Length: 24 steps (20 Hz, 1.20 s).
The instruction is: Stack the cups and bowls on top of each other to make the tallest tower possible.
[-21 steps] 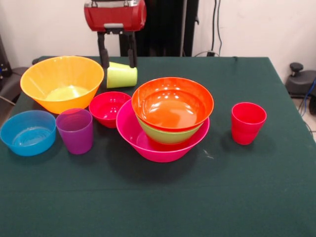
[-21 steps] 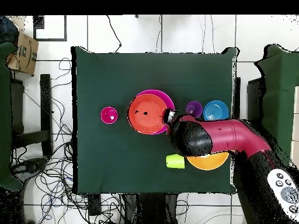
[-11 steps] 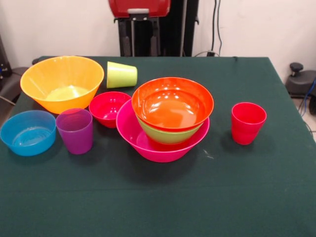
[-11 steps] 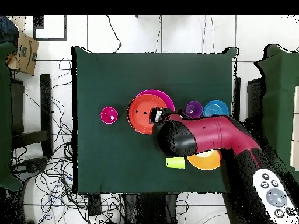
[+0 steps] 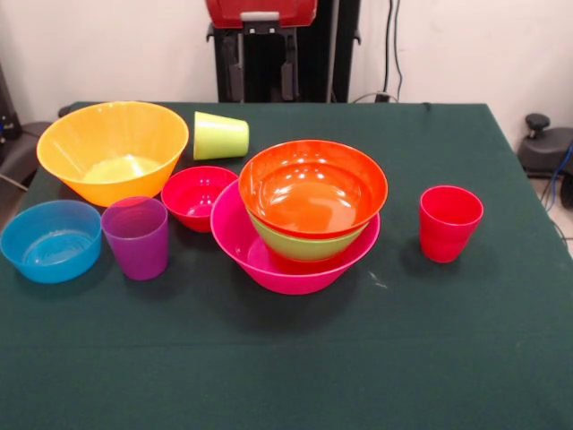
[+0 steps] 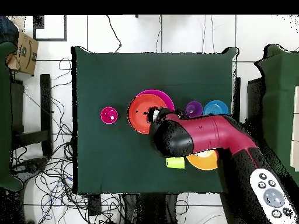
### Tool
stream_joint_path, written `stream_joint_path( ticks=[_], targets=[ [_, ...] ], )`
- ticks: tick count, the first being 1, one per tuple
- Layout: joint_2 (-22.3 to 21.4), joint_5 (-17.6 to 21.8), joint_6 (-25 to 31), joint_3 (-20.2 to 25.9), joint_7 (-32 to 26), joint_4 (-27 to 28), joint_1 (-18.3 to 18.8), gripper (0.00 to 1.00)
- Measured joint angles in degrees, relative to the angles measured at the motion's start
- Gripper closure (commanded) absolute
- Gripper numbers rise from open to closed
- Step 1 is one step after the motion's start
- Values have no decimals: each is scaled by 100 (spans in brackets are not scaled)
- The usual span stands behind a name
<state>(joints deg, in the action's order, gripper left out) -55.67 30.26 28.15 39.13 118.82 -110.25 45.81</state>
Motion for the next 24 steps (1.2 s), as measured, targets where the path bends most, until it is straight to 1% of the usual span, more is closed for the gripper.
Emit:
stream_joint_path(
  ticks=[7,11,14,17,20,24],
  targets=[
    [43,12,0,0,0,16,33,0],
    [201,19,0,0,0,88,51,0],
    [349,63,0,-1,0,174,74,0],
    [638,196,0,-1,0,358,133,0],
    [770,252,0,-2,0,438,170,0],
    [1088,385,0,-1,0,610,311,0]
  ],
)
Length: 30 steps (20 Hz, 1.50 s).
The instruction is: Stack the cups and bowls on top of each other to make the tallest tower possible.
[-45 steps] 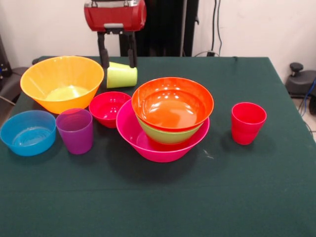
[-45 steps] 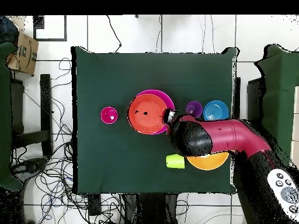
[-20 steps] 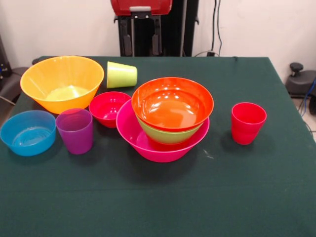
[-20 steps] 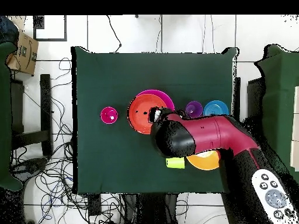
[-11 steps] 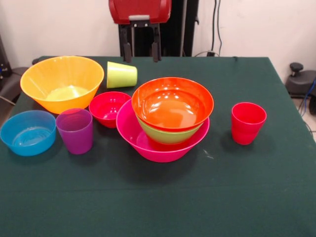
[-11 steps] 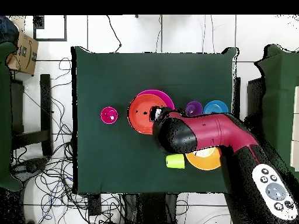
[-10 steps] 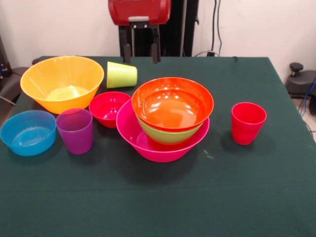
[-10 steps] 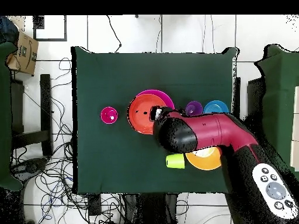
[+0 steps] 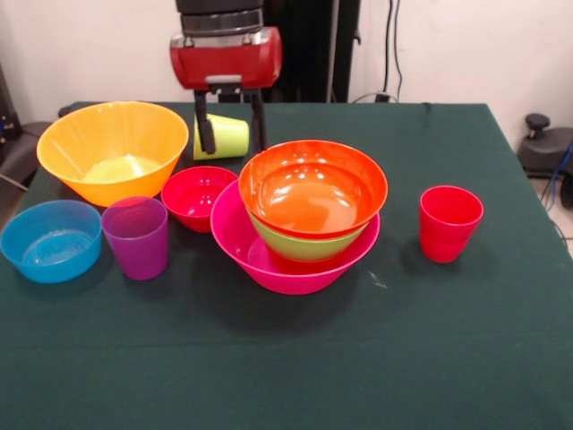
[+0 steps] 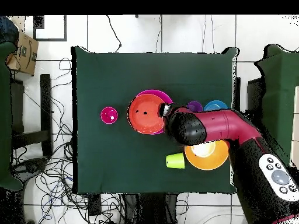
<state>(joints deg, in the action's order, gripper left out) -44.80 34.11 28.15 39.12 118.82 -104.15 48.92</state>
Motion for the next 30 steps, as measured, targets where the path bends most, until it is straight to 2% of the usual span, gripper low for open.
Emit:
stream_joint_path(
  ticks=[7,21,30],
  targets=[
    [147,11,24,3,0,16,183,0],
    [140,10,653,163,0,50,463,0],
    [229,25,817,340,0,305,627,0]
  ],
)
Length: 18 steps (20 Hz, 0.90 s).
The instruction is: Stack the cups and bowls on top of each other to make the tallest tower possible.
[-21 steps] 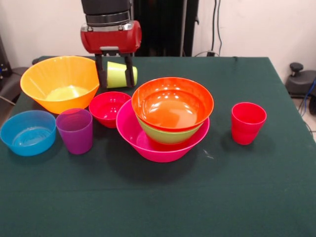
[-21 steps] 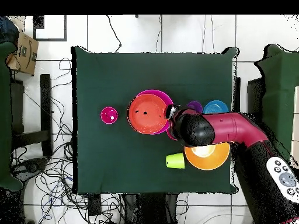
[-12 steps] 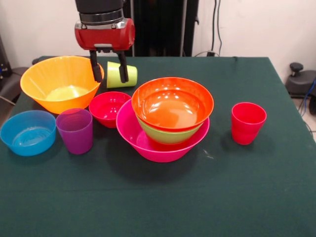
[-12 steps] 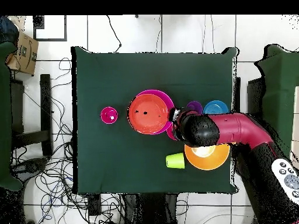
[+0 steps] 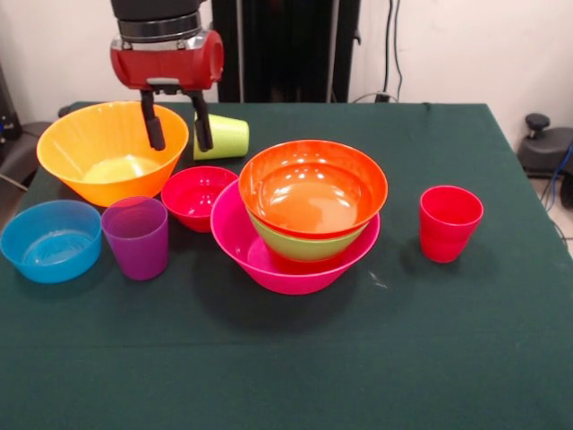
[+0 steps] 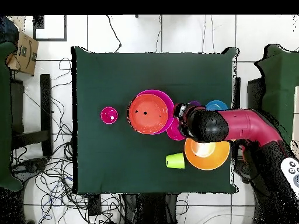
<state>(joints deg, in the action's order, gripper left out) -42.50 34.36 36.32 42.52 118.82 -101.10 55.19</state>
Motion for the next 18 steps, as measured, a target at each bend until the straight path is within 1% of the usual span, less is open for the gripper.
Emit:
stream_joint_path(
  ticks=[11,18],
  targets=[
    [204,136,1,60,0,117,132,0],
    [306,350,1,62,0,118,131,0]
  ],
)
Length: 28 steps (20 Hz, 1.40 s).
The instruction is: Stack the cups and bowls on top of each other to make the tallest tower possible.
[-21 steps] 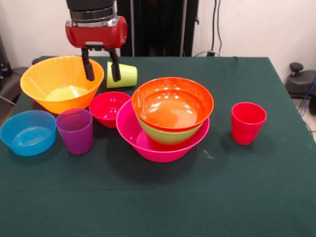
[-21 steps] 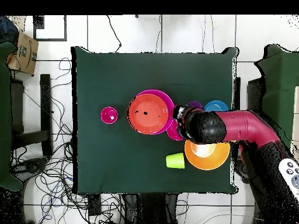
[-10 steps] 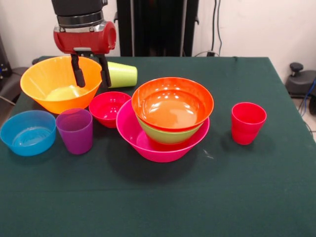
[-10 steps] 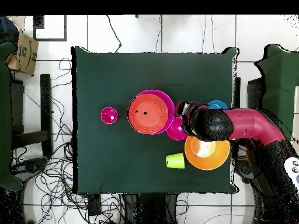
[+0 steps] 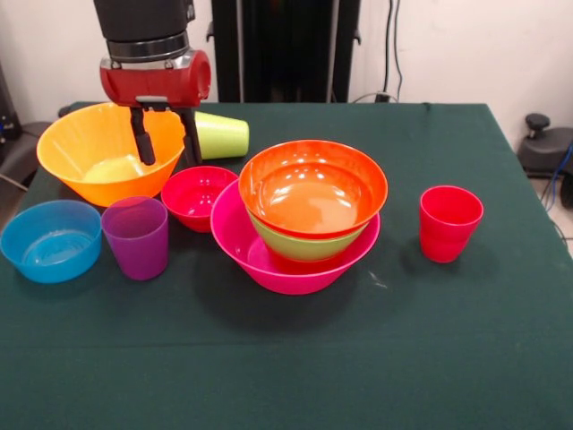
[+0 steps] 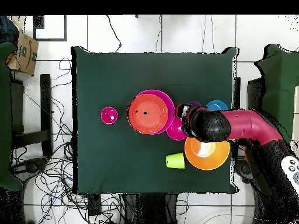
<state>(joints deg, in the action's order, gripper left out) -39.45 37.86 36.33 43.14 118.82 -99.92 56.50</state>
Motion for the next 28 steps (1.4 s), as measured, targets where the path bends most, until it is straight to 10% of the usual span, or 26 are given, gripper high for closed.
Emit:
stream_joint_path(
  ticks=[28],
  targets=[
    [184,150,134,235,-41,160,90,0]
  ],
)
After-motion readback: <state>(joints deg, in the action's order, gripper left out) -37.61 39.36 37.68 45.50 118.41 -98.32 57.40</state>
